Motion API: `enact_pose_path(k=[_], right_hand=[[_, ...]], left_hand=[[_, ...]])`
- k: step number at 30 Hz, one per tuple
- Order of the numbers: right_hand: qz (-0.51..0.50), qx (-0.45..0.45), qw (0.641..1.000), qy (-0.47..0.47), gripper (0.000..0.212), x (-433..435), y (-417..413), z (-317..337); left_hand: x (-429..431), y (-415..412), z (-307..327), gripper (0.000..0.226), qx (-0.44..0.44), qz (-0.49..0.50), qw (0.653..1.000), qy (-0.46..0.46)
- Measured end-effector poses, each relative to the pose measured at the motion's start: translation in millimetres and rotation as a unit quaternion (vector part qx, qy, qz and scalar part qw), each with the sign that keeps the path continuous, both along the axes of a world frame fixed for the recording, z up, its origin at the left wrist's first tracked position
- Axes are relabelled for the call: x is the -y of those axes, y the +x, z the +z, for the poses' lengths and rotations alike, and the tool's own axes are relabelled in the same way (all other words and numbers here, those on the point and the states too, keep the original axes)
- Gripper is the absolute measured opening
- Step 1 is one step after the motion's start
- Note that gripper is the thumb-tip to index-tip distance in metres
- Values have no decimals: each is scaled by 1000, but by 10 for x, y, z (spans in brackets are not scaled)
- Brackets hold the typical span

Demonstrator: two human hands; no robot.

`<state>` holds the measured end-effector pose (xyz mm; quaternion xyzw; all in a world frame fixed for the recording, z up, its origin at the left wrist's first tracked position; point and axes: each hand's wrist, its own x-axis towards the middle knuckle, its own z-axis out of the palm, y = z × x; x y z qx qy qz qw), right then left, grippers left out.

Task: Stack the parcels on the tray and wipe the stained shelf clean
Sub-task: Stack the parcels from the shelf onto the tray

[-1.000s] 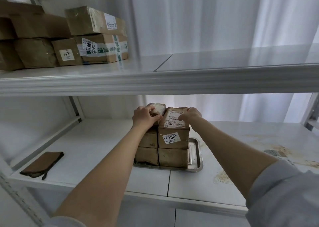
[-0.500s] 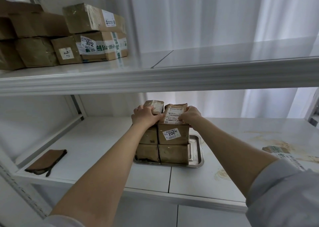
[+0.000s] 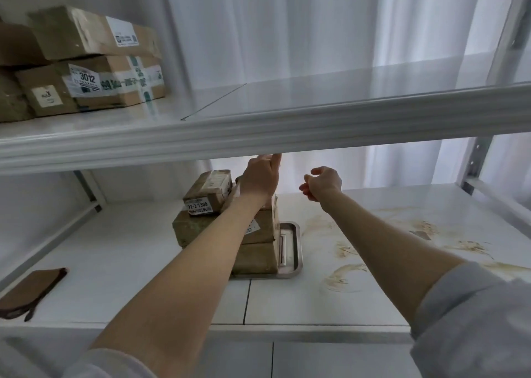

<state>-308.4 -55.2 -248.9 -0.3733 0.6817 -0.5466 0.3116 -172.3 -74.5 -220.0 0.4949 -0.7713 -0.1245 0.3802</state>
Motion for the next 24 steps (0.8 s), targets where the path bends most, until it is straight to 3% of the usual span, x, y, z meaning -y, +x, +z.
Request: enact_pose_path(k=[4, 8, 12, 17, 21, 24], right_hand=[[-24, -35, 998, 38, 28, -108, -396, -133], [-19, -74, 990, 116, 46, -286, -890, -318], [-32, -113, 973, 196, 66, -460, -1445, -574], [-34, -168, 929, 327, 111, -618, -1989, -921], [20, -192, 882, 430, 166, -370, -2356, -1509], [34, -177, 887, 424, 148, -514, -2204, -1412]], left_hand=[[-77, -571, -155, 51, -37, -55, 995, 80], [-109, -1142, -488, 38, 41, -100, 979, 171], [-244, -1586, -764, 56, 80, -142, 944, 287], [-437, -1958, -1041, 54, 101, -155, 905, 383], [-549, -2131, -1186, 51, 123, -151, 878, 437], [-569, -2155, -1196, 52, 120, -148, 870, 454]])
